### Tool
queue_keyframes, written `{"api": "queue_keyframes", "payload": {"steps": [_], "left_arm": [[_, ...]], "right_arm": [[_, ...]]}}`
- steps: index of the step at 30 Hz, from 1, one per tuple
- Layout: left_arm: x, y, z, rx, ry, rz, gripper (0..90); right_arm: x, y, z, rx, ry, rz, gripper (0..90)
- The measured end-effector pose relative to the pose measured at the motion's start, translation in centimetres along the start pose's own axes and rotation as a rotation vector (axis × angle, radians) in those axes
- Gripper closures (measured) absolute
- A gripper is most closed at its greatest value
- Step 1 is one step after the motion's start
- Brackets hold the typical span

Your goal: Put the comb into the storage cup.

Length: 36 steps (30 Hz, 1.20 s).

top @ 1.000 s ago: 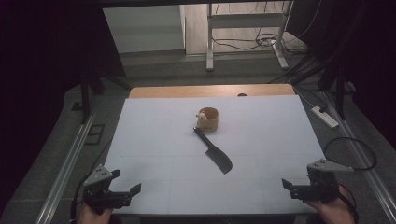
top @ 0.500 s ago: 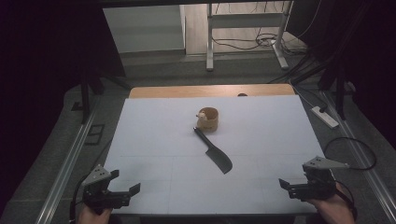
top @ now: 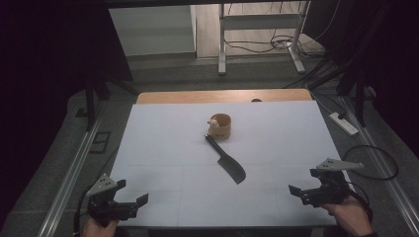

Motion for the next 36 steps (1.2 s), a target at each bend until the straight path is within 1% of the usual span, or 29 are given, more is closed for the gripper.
{"api": "queue_keyframes", "payload": {"steps": [1,3,5,9,12,21,24,27,31,33,36], "left_arm": [[0.0,0.0,0.0,0.001,0.000,0.000,1.4],[0.0,0.0,0.0,0.002,0.001,0.000,1.4],[0.0,0.0,0.0,0.003,0.001,0.000,1.4],[0.0,0.0,0.0,0.005,0.002,-0.002,1.4],[0.0,-0.1,0.0,0.006,0.003,-0.003,1.4],[0.1,-0.1,0.0,0.012,0.005,-0.007,1.4],[0.0,-0.1,0.0,0.013,0.005,-0.006,1.5],[0.0,-0.1,0.0,0.014,0.004,-0.005,1.6],[0.1,-0.2,0.0,0.015,0.007,-0.008,1.6],[0.1,-0.2,0.0,0.017,0.008,-0.009,1.6],[0.1,-0.2,0.0,0.018,0.009,-0.011,1.7]], "right_arm": [[-0.1,0.1,0.2,-0.001,0.005,0.009,0.0],[-0.2,0.1,0.3,-0.004,0.007,0.010,0.0],[-0.4,0.2,0.5,0.005,-0.001,-0.001,0.0],[-0.5,0.4,0.7,-0.001,0.001,-0.004,0.0],[-0.6,0.6,1.0,0.007,0.003,-0.006,0.0],[-1.5,0.8,2.0,0.030,-0.018,-0.009,0.0],[-1.9,0.9,2.4,0.041,-0.018,-0.006,0.0],[-2.5,1.0,3.0,0.030,-0.029,0.000,0.0],[-3.1,1.0,3.4,0.034,-0.032,-0.001,0.0],[-3.5,1.1,3.6,0.044,-0.031,0.000,0.0],[-4.3,1.2,3.8,0.056,-0.052,0.004,0.0]]}}
Point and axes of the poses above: each handheld gripper's, and its own axes: x roughly backward along the jaws, z roughly out of its top, y roughly to its right, the point moved 1 cm from there along -x, roughly forward along the jaws, and after that the axes turned 11 degrees about x, right-handed, at the moved point
